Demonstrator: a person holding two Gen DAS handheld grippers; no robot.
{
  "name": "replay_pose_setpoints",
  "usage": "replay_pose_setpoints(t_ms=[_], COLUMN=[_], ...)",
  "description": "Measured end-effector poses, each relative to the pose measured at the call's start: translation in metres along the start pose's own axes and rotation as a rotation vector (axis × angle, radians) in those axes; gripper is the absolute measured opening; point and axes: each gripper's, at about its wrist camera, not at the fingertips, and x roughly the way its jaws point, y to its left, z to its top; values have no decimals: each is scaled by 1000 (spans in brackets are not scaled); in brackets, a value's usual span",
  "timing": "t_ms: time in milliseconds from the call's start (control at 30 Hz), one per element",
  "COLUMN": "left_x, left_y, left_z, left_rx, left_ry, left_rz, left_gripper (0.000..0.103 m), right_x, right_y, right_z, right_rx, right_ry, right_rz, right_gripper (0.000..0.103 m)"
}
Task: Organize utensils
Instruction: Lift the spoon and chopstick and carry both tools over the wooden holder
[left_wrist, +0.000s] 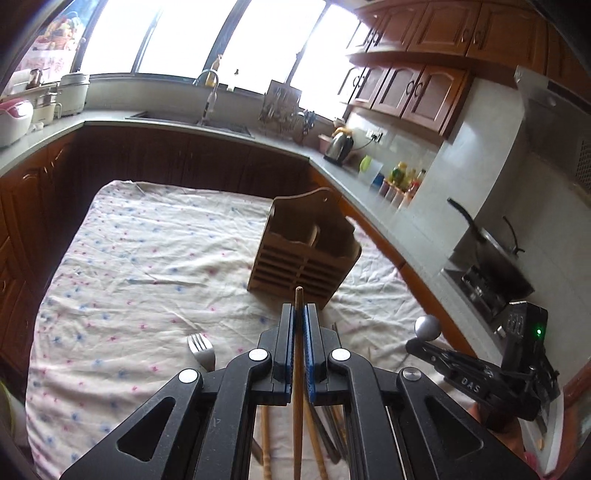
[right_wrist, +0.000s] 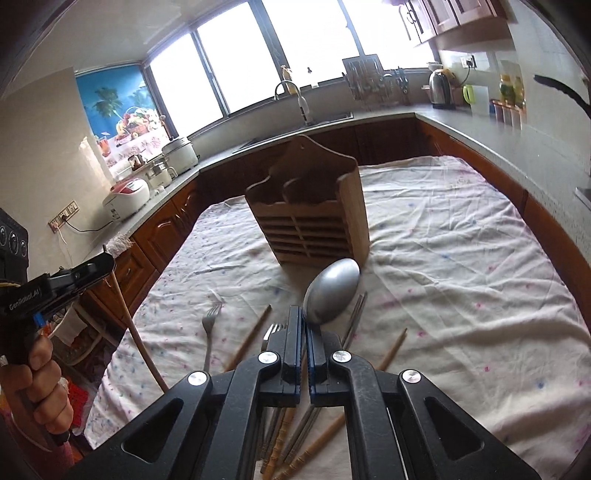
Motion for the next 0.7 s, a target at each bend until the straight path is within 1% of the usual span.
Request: replay_pose_setpoints(t_ms=[167,333,500,700], left_x=[-11,-23,-26,-31], left_y=[-5,-7,-11,-17], left_z=[-12,-10,-1,3], left_rx=[11,13,16,46], left_ry=[-18,-39,-67,-109], left_rz=[-8,-12,-13,6], left_gripper=[3,3,3,3], right_x=[-9,-15,-18,-20], right_y=[5,4,1,-2], right_z=[3,9,14,20], right_rx=[-15,-17,-18,-16], right_ry=[-26,-51,-69,-86], right_rz=[-4,-9,-17,-26], right_gripper=[2,2,2,2])
